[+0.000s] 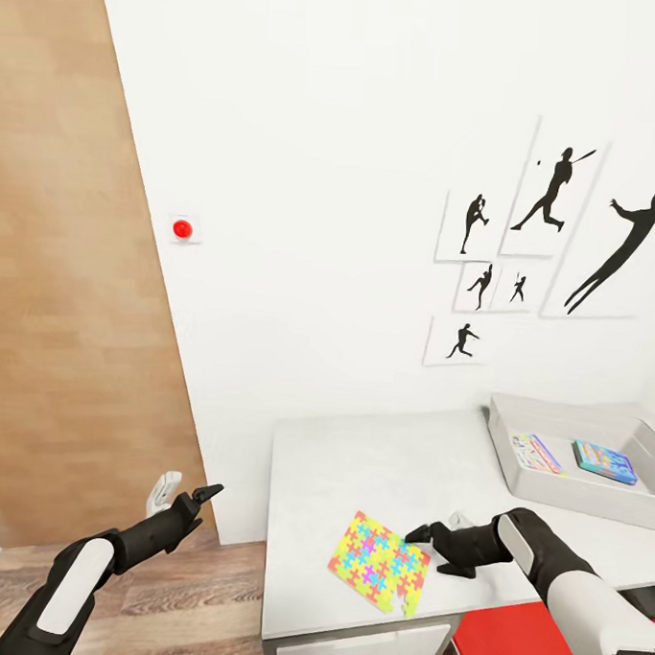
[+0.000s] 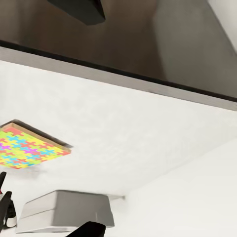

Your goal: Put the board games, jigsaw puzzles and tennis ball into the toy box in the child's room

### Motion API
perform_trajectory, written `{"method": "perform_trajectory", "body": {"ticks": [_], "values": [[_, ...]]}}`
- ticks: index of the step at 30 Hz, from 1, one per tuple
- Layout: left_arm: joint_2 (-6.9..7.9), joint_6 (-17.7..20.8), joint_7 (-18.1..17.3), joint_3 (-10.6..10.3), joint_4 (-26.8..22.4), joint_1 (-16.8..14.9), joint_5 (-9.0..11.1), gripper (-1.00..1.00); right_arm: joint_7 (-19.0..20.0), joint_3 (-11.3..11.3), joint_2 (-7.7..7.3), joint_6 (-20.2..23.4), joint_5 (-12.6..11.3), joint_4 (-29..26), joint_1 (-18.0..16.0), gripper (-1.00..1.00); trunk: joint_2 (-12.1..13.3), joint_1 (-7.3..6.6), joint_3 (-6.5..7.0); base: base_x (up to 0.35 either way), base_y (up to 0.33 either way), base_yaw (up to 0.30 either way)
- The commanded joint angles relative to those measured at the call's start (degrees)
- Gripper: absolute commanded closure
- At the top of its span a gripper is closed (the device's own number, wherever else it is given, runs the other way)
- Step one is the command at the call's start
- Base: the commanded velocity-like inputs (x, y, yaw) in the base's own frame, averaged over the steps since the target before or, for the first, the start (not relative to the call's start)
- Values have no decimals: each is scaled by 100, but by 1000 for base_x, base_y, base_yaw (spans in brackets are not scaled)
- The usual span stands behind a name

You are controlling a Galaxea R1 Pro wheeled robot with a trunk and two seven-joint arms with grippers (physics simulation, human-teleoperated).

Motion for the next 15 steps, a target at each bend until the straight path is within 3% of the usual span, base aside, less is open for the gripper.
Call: {"method": "perform_trajectory", "body": {"ticks": [1,15], "values": [[-2,36,-17,13,-1,-5,-2,-100,35,14,-3,12,23,-3,-5,-100,-13,4,-13,0,0,7],[-2,36,-17,13,-1,-6,-2,-100,-157,12,46,-35,14,23,3,-100,-13,4,-13,0,0,3]]}}
